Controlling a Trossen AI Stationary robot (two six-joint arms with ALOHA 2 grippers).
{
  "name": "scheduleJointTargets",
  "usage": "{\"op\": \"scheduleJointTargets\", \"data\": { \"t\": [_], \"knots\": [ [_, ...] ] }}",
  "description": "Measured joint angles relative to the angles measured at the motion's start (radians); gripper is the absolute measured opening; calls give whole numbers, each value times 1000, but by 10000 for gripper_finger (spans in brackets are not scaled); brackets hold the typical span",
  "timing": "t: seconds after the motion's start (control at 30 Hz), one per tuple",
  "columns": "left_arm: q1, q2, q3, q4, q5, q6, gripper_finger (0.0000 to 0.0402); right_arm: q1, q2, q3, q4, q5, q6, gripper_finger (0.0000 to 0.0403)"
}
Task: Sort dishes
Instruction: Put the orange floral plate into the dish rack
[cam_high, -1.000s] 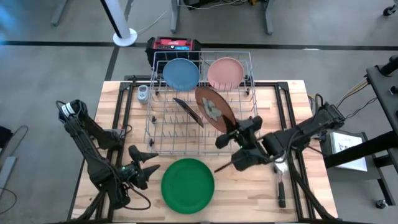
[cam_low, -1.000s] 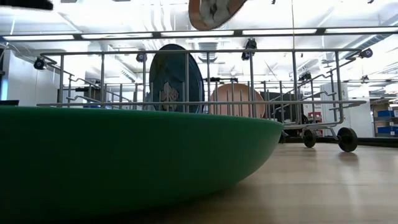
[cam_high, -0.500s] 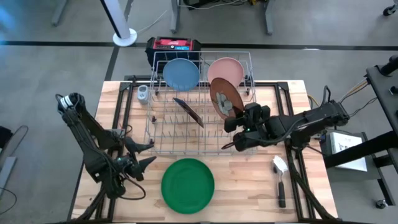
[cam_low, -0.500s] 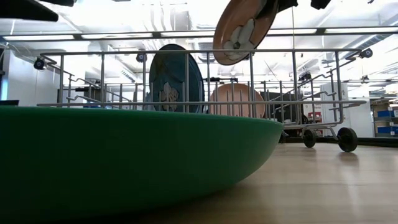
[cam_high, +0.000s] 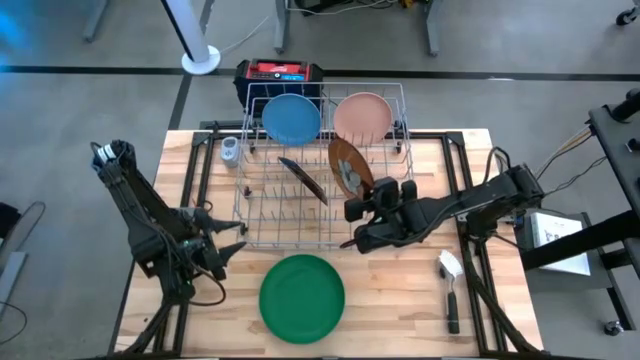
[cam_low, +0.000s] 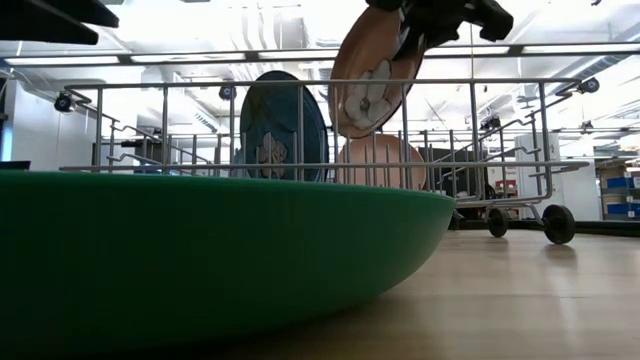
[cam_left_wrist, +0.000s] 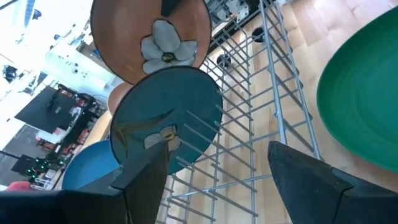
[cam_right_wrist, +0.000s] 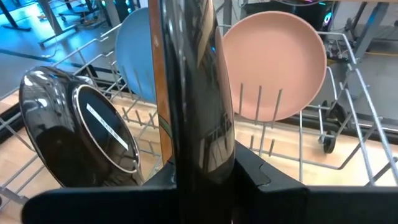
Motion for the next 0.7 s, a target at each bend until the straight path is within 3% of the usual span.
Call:
{"op": "scheduleJointTargets", "data": {
  "t": [0.7],
  "knots": [
    [0, -11, -16, 1, 0, -28, 263, -6, 49, 0, 78, 30, -77, 38]
  ]
}}
